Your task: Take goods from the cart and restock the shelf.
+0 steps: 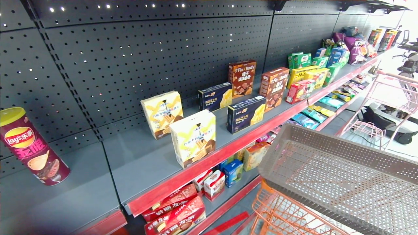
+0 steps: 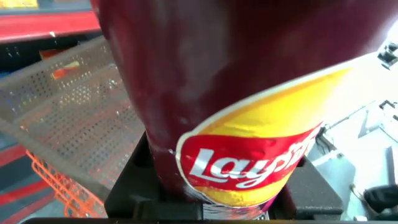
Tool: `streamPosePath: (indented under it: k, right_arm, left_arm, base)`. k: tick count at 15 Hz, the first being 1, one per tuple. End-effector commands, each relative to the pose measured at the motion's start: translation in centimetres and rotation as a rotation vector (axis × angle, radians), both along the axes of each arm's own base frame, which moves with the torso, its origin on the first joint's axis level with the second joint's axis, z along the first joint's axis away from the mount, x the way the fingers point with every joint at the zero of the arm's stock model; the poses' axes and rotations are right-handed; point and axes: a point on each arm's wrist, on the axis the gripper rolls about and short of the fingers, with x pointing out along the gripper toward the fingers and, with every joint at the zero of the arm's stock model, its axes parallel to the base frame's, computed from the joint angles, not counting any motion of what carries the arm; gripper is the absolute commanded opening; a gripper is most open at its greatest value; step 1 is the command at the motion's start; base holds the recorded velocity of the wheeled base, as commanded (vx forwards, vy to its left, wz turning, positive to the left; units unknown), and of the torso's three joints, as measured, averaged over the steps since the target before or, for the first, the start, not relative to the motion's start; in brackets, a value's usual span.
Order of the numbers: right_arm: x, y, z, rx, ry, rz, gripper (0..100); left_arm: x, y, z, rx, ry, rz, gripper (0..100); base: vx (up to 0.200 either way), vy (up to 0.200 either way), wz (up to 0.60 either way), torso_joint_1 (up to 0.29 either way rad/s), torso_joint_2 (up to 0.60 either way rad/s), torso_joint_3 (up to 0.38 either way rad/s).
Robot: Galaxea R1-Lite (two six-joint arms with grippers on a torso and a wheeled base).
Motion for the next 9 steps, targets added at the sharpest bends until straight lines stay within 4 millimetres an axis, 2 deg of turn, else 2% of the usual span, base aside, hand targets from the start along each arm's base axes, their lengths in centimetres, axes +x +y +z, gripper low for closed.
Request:
streamPosePath:
  k: [1, 4, 9]
  right_arm:
    - [-0.30, 0.05, 0.03, -0.003, -0.015, 0.001, 0]
    - [-0.34, 0.10, 0.22, -0.004, -0.022, 0.010, 0]
    - [-0.51, 0.13, 0.47, -0.006, -0.036, 0.012, 0]
  left_arm:
    - [0.01, 0.00, 0.01, -0.001, 0.001, 0.001, 100]
    - [0.01, 0.00, 0.01, -0.001, 0.001, 0.001, 100]
    - [0.01, 0.00, 0.01, -0.001, 0.001, 0.001, 100]
  base:
    - [0.000, 0.000, 0.60, -0.002, -0.01, -0.002]
    - [0.000, 0.000, 0.60, 0.005, 0.00, 0.001]
    - [0.000, 0.000, 0.00, 0.000, 0.00, 0.000]
